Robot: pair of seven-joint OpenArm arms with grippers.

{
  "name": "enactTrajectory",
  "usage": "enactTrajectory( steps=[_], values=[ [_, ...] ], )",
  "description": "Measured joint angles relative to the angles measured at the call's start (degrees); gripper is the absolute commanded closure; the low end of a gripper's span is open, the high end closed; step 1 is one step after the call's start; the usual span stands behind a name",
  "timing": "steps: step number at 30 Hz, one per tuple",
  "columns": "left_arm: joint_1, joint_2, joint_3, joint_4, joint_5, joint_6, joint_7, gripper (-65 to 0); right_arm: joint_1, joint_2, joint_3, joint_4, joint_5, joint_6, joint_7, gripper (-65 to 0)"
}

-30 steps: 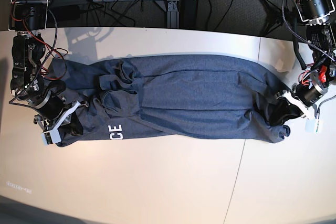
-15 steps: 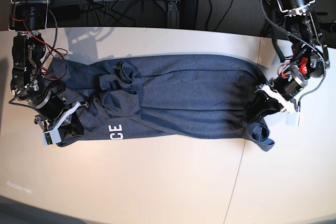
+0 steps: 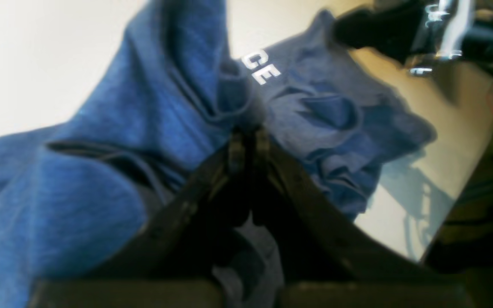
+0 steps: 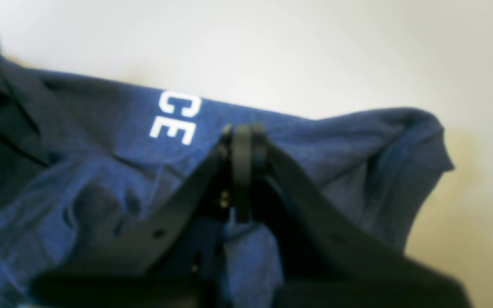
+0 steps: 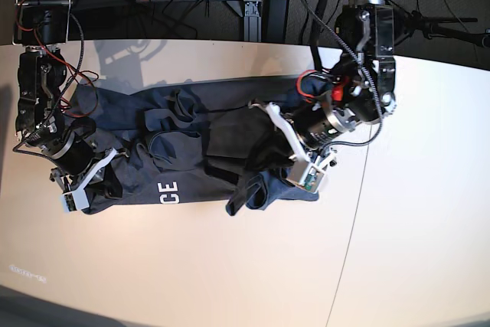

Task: Fold the T-shirt properly
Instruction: 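Lift the shirt end with the left gripper and fold it toward the middle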

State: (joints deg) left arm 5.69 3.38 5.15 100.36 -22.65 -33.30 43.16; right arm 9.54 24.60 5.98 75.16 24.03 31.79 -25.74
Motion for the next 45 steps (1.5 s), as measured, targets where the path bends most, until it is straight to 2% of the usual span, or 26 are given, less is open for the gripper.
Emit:
enactTrajectory(
  steps=[4, 7, 12, 15, 20, 23, 30, 31, 34, 36, 37, 42, 45],
  values=[
    [-0.68, 2.73, 5.88, 0.0, 10.88, 6.86, -1.18, 0.0, 0.0, 0.02, 0.0, 0.0, -0.04, 0.0, -0.07, 0.0],
    [-0.98, 4.2, 8.92, -0.02, 18.51, 10.67, -2.95, 0.0, 0.0, 0.02, 0.0, 0.0, -0.02, 0.0, -0.11, 0.0],
    [-1.27, 4.74, 13.9, -0.02, 27.19, 15.85, -3.61, 0.0, 0.0, 0.02, 0.0, 0.0, 0.0, 0.0, -1.09, 0.0],
    [-1.27, 4.7, 16.35, -0.02, 30.58, 18.29, -3.58, 0.0, 0.0, 0.02, 0.0, 0.0, 0.07, 0.0, -1.11, 0.0],
    [-0.85, 4.72, 22.6, -0.02, 40.63, 18.56, -3.78, 0.0, 0.02, 0.02, 0.0, 0.0, 2.1, 0.0, -1.11, 0.0],
    [-0.79, 4.68, 24.68, -0.04, 44.85, 21.53, -3.78, 0.0, 0.02, 0.02, 0.0, 0.0, 2.1, 0.0, -1.14, 0.0],
    [-0.79, 4.55, 25.03, -0.07, 45.16, 21.94, -3.76, 0.0, 0.02, 0.02, 0.0, 0.0, 2.1, 0.0, -1.14, 0.0],
    [-0.81, 4.55, 25.03, -0.07, 44.39, 21.94, -3.41, -2.8, 0.04, 0.02, 0.0, 0.0, 2.12, 0.0, -1.11, 0.0],
    [-0.79, 4.52, 25.07, -0.07, 40.98, 22.08, -2.49, -23.5, 0.02, 0.02, 0.0, 0.0, 2.12, 0.0, -1.14, 0.0],
    [-0.79, 4.55, 25.09, -0.07, 38.91, 22.95, -2.49, -30.8, 0.02, 0.02, 0.0, 0.0, 2.12, 0.0, -1.11, 0.0],
    [-0.79, 4.55, 25.16, -0.07, 38.47, 24.13, -2.49, -31.4, 0.04, 0.02, 0.0, 0.0, 2.12, 0.0, -1.11, 0.0],
    [-0.79, 4.57, 25.16, -0.07, 36.54, 24.26, -2.47, -31.4, 0.02, 0.02, 0.0, 0.0, 2.12, 0.0, -1.11, 0.0],
    [-0.79, 4.52, 25.07, 1.31, 37.2, 25.57, -2.16, -31.4, 0.02, 0.02, 0.0, 0.0, 2.12, 0.0, -1.11, 0.0]
  ],
)
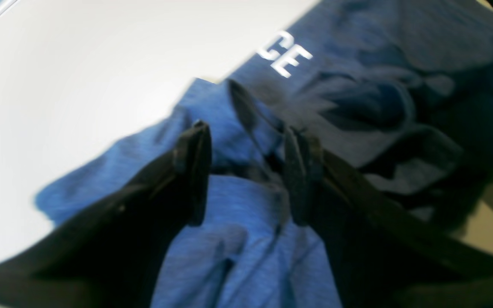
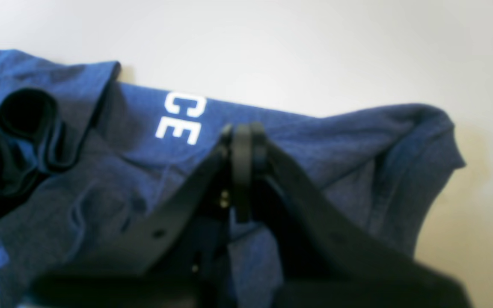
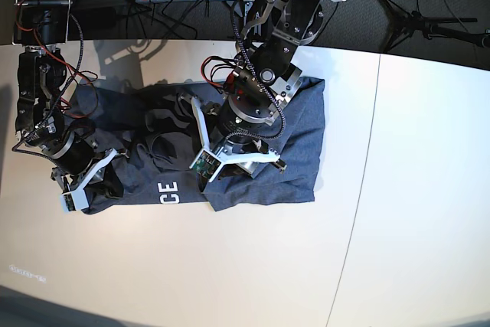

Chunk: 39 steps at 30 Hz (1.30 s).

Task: Fold the T-shirt properly
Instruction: 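Lift the shirt end with the left gripper and fold it toward the middle, then push the folded end further toward the collar with the left gripper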

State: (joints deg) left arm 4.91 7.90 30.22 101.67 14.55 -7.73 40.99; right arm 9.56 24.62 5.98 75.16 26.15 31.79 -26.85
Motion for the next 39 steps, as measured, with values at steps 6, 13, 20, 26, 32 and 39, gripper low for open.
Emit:
enactTrajectory(
  steps=[6, 13, 20, 26, 32, 39],
  values=[
    [-0.02, -1.01, -5.42, 3.61, 2.64, 0.17, -0.33, -31.4, 0.0, 0.0, 0.0, 0.0, 0.0, 0.0, -0.02, 0.0],
    [0.17, -5.7, -14.05, 3.58, -9.97, -3.61, 0.13, -31.9, 0.0, -0.02, 0.0, 0.0, 0.02, 0.0, -0.02, 0.0],
    [3.32, -5.55, -14.47, 3.3, -16.28, -7.87, -1.03, -31.9, 0.0, 0.0, 0.0, 0.0, 0.04, 0.0, 0.0, 0.0],
    [3.19, -5.53, -14.53, -0.13, -12.59, -8.09, -5.09, -31.9, 0.0, 0.0, 0.0, 0.0, 0.0, 0.0, -0.31, 0.0],
    [0.87, -5.53, -14.53, -4.28, -12.07, -10.82, -5.53, -34.9, 0.0, 0.0, 0.0, 0.0, 0.26, 0.0, -0.42, 0.0],
    [-1.29, -5.53, -14.53, -6.49, -12.04, -10.91, -5.51, -34.9, 0.0, 0.0, 0.0, 0.0, 0.24, 0.0, -0.44, 0.0]
  ],
)
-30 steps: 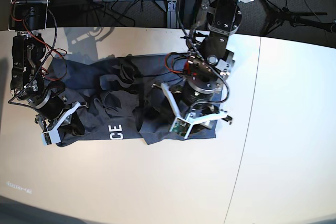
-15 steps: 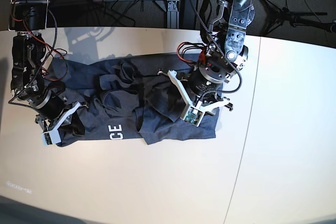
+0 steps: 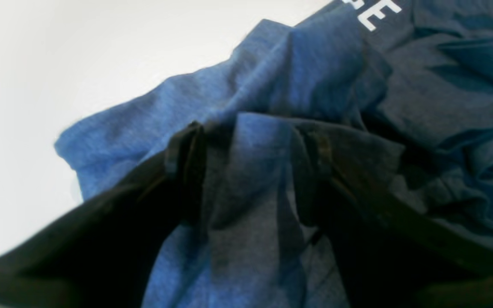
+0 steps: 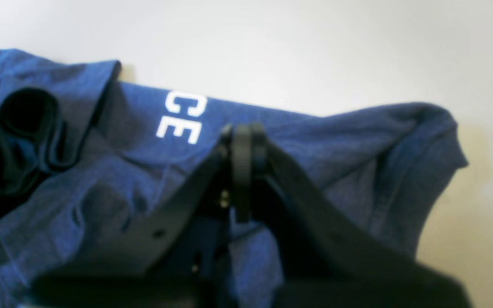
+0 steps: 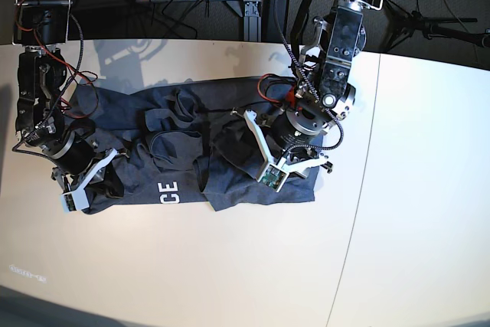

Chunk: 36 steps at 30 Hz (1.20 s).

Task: Fold the T-shirt properly
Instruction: 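Push the folded end further toward the collar with the left gripper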

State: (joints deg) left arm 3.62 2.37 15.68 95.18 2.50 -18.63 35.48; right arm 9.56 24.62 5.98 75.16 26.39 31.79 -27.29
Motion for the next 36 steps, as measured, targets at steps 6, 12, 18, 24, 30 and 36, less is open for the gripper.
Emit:
enactTrajectory(
  steps=[6, 12, 18, 24, 30, 36],
  values=[
    [0.28, 0.02, 0.04, -0.37, -0.02, -0.04, 0.0, -34.8, 0.0, 0.0, 0.0, 0.0, -0.02, 0.0, 0.0, 0.0],
    [0.33, 0.0, 1.36, -0.37, -1.07, -0.04, 0.02, -34.3, 0.0, 0.0, 0.0, 0.0, -0.02, 0.0, 0.0, 0.0],
    [0.35, 0.02, 6.01, -0.37, 1.18, -0.07, 0.02, -11.5, 0.0, 0.0, 0.0, 0.0, 0.0, 0.0, 0.0, 0.0],
    [0.31, 0.0, 6.38, -0.37, 5.11, -0.07, 0.02, 0.0, 0.0, 0.0, 0.0, 0.0, 0.0, 0.0, 0.0, 0.0],
    [0.31, 0.02, 6.43, -0.37, 5.4, -3.74, 1.18, 0.0, 0.0, 0.0, 0.0, 0.0, 0.0, 0.0, 0.0, 0.0],
    [0.33, 0.0, 6.38, -0.37, 2.58, -3.74, 5.88, 0.0, 0.0, 0.0, 0.0, 0.0, 0.0, 0.0, 0.0, 0.0]
  ],
)
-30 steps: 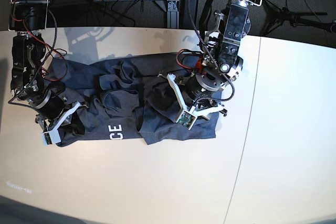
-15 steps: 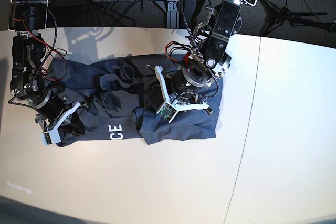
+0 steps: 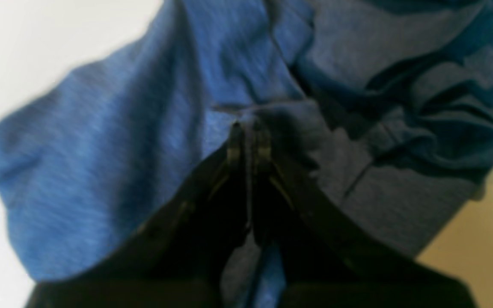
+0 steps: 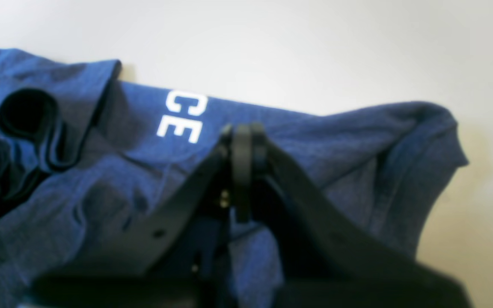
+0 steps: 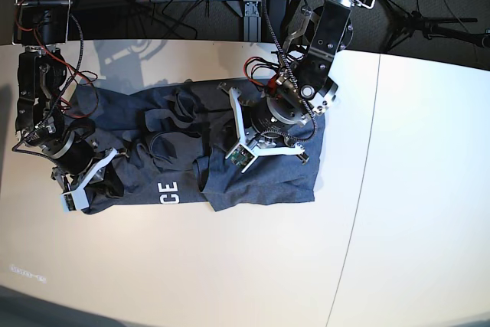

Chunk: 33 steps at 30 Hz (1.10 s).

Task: Fold the T-shirt properly
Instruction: 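Push the folded end further toward the collar with the left gripper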

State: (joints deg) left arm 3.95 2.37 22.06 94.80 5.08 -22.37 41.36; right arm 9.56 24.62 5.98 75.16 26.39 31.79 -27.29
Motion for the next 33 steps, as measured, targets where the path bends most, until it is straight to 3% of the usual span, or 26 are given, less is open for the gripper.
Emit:
enactTrajectory(
  steps=[6, 9, 19, 33],
  values=[
    [0.87, 0.0, 0.02, 0.85, -5.2, -0.22, 2.4, 0.0, 0.0, 0.0, 0.0, 0.0, 0.04, 0.0, 0.02, 0.0],
    [2.89, -0.15, 1.44, 4.52, -7.54, -2.49, 3.28, 0.0, 0.0, 0.0, 0.0, 0.0, 0.17, 0.0, 0.02, 0.0],
    [5.97, -0.15, 8.59, 8.52, -5.88, -2.62, 3.76, 0.0, 0.0, 0.0, 0.0, 0.0, 0.2, 0.0, 0.04, 0.0],
    [10.01, -0.17, 9.27, 8.52, -5.75, -3.98, 6.1, 0.0, 0.0, 0.0, 0.0, 0.0, 0.2, 0.0, 0.04, 0.0]
  ],
)
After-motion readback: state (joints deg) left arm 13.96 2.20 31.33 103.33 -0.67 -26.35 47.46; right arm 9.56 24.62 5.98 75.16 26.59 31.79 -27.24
